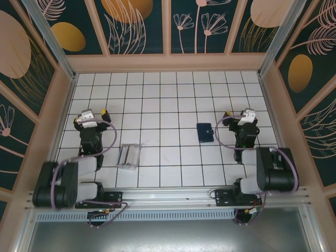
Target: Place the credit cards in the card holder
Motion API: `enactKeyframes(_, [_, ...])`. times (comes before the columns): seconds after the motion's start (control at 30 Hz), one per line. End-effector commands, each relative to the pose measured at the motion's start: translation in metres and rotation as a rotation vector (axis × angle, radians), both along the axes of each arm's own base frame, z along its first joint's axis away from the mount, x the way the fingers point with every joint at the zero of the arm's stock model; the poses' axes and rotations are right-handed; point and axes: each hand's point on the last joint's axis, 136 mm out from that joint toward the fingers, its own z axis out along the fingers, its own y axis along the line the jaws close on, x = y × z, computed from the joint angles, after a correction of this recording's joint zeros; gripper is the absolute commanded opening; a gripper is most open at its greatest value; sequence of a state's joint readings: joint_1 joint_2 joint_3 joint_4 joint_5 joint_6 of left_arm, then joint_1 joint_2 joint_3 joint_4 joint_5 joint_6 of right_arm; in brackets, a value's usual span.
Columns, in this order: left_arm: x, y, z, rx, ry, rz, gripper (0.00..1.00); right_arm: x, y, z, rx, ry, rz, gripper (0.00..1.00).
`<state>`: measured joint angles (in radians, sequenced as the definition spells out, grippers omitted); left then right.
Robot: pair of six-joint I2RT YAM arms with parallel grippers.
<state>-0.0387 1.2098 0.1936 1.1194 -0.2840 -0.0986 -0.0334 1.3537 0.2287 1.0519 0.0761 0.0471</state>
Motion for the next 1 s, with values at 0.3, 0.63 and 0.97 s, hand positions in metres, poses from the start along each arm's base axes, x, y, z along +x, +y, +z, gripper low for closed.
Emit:
enactKeyframes(0.3, [-0.042, 0.006, 0.038, -0.788, 0.074, 0.133, 0.99, -0.021, -0.005, 0.026, 0.475, 0.281, -0.237, 0.78])
enactKeyframes(0.63, [-0.017, -0.073, 0.007, -0.645, 0.63, -0.23, 0.99, -0.081, 0.245, -0.017, 0.488, 0.653, 0.488, 0.8])
enactKeyframes(0.97, [0.007, -0.054, -0.022, -0.497, 0.758, -0.127, 0.99, -0.118, 0.389, -0.021, 0.654, 0.846, 0.525, 0.69])
